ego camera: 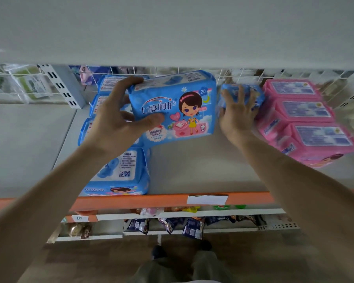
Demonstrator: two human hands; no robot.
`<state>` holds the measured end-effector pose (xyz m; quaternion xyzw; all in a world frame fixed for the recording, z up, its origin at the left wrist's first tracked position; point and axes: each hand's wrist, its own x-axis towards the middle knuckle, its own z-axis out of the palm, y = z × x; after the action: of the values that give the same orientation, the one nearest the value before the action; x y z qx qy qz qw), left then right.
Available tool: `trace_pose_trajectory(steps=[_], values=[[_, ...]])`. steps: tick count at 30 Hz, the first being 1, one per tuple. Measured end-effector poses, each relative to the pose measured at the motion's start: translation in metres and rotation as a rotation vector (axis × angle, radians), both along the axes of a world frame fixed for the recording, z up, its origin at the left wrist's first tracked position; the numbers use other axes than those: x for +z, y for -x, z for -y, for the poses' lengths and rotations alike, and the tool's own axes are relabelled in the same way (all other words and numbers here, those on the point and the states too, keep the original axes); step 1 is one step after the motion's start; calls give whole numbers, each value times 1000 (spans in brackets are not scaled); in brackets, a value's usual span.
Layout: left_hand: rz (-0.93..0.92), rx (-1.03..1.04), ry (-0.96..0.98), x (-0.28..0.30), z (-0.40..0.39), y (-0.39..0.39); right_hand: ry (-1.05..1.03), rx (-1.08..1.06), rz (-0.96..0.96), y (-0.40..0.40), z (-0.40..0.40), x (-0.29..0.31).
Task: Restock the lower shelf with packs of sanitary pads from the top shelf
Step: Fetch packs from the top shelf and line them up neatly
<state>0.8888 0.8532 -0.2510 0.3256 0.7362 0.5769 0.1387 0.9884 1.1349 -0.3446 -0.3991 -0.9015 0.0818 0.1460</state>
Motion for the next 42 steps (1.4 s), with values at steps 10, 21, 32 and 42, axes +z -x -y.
trace_pose_trajectory(steps=[10, 21, 32, 42], values=[[-147, 60, 224, -5, -43, 5, 334, 227, -760, -25, 5, 34], [-282, 44, 242, -6, -86, 26, 786, 402, -701, -24, 15, 33], [-527, -22, 544, -22, -101, 66, 541, 334, -658, 19, 25, 13], [-694, -1, 650, -47, -95, 86, 533, 297, -525, 46, 30, -7]])
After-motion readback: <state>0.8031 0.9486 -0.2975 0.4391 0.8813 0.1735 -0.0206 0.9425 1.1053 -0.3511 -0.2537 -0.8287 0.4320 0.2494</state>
